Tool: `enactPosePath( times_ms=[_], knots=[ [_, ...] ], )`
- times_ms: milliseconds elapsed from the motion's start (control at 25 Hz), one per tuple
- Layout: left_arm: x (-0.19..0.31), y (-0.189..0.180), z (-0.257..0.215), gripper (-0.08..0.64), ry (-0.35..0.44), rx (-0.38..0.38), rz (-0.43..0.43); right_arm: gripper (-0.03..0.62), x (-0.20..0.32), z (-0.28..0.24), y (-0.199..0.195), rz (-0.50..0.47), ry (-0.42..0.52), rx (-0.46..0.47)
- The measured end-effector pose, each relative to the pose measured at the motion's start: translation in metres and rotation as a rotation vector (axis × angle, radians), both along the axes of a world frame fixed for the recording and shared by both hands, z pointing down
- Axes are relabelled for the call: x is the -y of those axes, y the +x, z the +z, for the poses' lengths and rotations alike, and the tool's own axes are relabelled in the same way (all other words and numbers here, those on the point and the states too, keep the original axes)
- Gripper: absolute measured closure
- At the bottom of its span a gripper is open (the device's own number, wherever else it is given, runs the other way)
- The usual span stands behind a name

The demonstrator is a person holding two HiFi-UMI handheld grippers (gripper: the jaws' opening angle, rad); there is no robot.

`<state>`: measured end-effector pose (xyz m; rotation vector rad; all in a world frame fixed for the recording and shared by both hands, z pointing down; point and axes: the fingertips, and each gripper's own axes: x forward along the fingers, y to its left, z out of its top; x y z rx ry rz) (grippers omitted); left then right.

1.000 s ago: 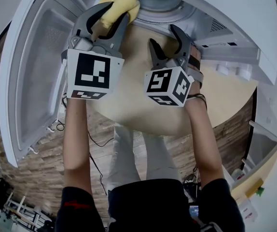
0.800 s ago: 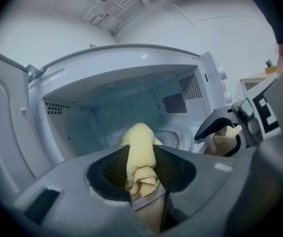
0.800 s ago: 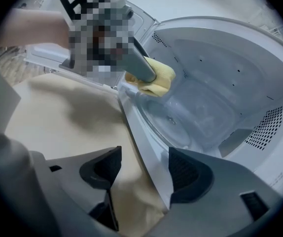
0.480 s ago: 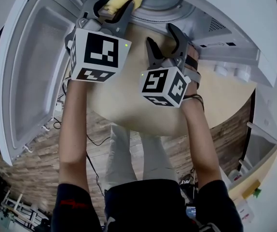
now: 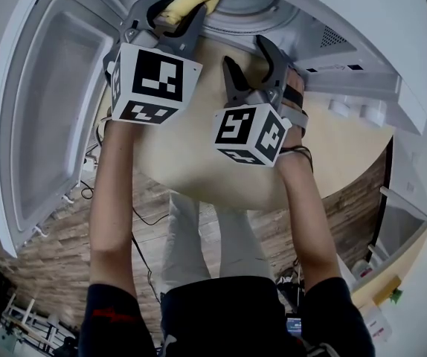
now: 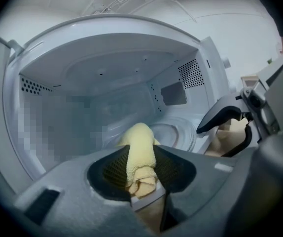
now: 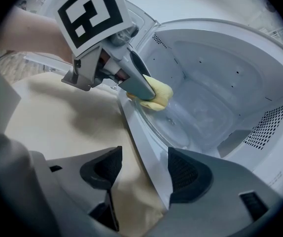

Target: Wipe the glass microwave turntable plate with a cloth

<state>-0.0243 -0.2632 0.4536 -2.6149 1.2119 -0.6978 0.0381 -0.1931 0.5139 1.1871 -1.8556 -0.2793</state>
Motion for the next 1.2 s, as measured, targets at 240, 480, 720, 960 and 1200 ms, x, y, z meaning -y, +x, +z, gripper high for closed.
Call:
enactPosePath(
  times_ms=[240,480,720,960,1200],
  knots=[
    [-0.001,0.005,0.003,0.433,-0.005,0.023,0.018,0.325,0.001,0.000,-0.001,0.000,0.000,-0.001],
    [-0.005,0.022,0.005,0.433,-0.020,0.055,0.103,0.325,0.001,0.000,0.000,0.001,-0.001,0.000],
    [-0.008,0.037,0.006,0.433,-0.011,0.098,0.173,0.325,0.001,0.000,0.000,0.001,0.000,-0.001],
    [-0.011,0.046,0.006,0.433,-0.008,0.121,0.217,0.325,0.000,0.000,0.000,-0.003,0.003,0.000],
    [-0.020,0.061,0.006,0.433,-0.001,0.114,0.280,0.325,0.000,0.000,0.000,-0.002,0.002,-0.001]
  ],
)
